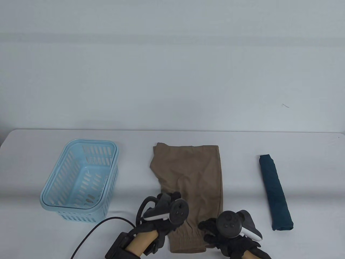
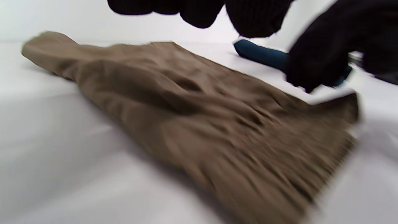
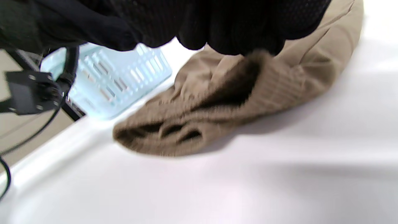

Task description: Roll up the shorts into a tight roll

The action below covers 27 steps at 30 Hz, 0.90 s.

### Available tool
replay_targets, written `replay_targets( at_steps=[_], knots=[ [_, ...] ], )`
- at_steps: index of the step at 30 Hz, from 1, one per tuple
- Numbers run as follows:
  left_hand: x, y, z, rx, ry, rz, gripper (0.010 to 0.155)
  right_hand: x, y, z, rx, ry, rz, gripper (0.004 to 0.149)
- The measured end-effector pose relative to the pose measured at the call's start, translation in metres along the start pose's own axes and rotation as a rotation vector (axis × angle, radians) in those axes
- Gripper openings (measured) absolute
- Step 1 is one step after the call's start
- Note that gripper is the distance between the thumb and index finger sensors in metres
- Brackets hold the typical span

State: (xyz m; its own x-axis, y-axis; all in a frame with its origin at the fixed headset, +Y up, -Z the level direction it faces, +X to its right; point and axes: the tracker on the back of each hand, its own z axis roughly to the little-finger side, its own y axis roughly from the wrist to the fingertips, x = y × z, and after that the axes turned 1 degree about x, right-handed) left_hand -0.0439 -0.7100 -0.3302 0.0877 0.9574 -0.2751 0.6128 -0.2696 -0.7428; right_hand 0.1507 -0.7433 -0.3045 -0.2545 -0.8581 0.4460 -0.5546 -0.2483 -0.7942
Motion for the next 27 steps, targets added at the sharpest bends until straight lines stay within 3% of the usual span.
replay_targets(
  at_steps=[5, 11, 16, 20, 27],
  knots=[
    [-0.026, -0.015, -0.019, -0.047, 0.036, 0.047, 0.059, 0.016, 0.004, -0.012, 0.021, -0.172, -0.089, 0.067],
    [-0.057, -0.007, -0.019, -0.027, 0.090, 0.182, 0.071, 0.034, 0.010, -0.015, 0.048, -0.291, -0.139, 0.076],
    [-0.067, -0.007, -0.019, -0.029, 0.109, 0.225, 0.076, 0.040, 0.012, -0.016, 0.054, -0.357, -0.113, 0.075],
    [-0.065, -0.007, -0.016, -0.052, 0.056, 0.212, 0.071, 0.037, 0.012, -0.015, 0.047, -0.341, -0.062, 0.069],
    [-0.049, -0.011, 0.002, -0.045, -0.184, 0.128, 0.058, 0.022, 0.008, -0.005, 0.042, -0.185, 0.004, 0.056]
  ],
)
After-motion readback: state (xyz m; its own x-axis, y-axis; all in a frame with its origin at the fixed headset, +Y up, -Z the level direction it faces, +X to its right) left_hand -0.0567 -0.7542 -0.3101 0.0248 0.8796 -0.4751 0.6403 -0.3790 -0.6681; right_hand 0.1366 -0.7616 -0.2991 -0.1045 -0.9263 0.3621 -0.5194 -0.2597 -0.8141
